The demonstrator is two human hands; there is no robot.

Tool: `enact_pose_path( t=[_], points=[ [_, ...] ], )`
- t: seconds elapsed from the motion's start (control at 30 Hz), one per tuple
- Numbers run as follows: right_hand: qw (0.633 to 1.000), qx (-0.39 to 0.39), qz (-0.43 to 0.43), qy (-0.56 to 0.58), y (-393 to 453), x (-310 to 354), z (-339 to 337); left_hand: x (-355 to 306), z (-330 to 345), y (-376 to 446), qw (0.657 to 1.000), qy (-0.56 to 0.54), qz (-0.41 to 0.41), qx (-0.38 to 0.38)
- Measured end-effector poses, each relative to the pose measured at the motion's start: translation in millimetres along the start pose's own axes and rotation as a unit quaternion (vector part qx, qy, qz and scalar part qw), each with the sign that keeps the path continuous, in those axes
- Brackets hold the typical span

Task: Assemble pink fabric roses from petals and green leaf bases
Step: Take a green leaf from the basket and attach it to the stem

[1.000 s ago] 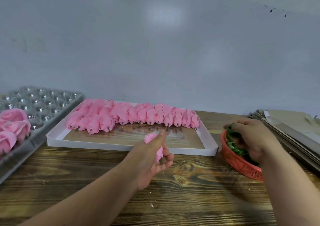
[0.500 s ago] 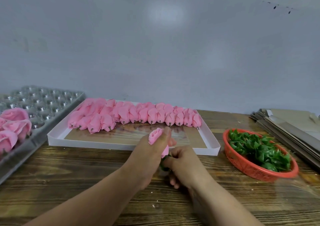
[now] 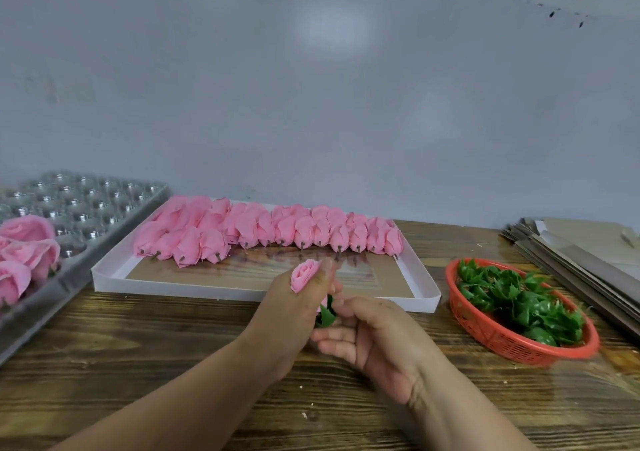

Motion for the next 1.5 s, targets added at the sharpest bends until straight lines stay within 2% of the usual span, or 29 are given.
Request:
enact_pose_path(
  t=[0.2,0.4,0.6,0.87,0.97,1.03,1.13,1.27,1.5],
  points=[
    [0.999,-0.041,-0.015,-0.023,5.6,-2.2,-6.8,-2.6,-0.1,-1.1,1.0,-0.003,-0.014,0.007],
    [0.999,-0.022,-0.039,-0.019,2.3,-3.0,0.0,-13.4,1.3,-8.1,0.999,0.015,0.031,0.011],
    [0.999,-0.017,-0.046,0.004,0.4,-2.1,2.5,-11.7,2.1,-6.4,0.999,0.01,0.037,0.026],
    [0.998,0.04,-0.048,0.033,-1.8,-5.3,8.0,1.2,-5.0,2.3,1.0,0.012,0.016,0.001],
    [0.997,0.031,-0.066,0.024,-2.0,-6.2,5.8,2.9,-3.8,2.7,1.0,-0.023,-0.014,-0.003],
    [0.996,0.009,-0.093,-0.003,-1.5,-6.6,4.8,5.1,-3.1,3.1,0.998,-0.046,-0.035,-0.012],
    [0.979,-0.025,-0.185,-0.083,-3.9,-1.6,4.7,4.4,-1.3,1.2,0.995,-0.081,-0.061,-0.014],
    [0.956,-0.03,-0.26,-0.134,-7.3,3.9,5.3,5.2,2.3,-1.6,0.987,-0.12,-0.11,-0.008],
    [0.923,-0.035,-0.338,-0.18,-9.1,4.9,4.9,4.5,7.3,-4.8,0.978,-0.15,-0.127,0.076]
  ],
)
Point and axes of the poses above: each hand's wrist, its own y-axis towards the middle knuckle, its own z-axis out of the palm, x = y × z, the point moved 4 cm from there along y, towards the middle knuckle, and after that the axes turned 10 degrees about -x, right-handed, at the moved point
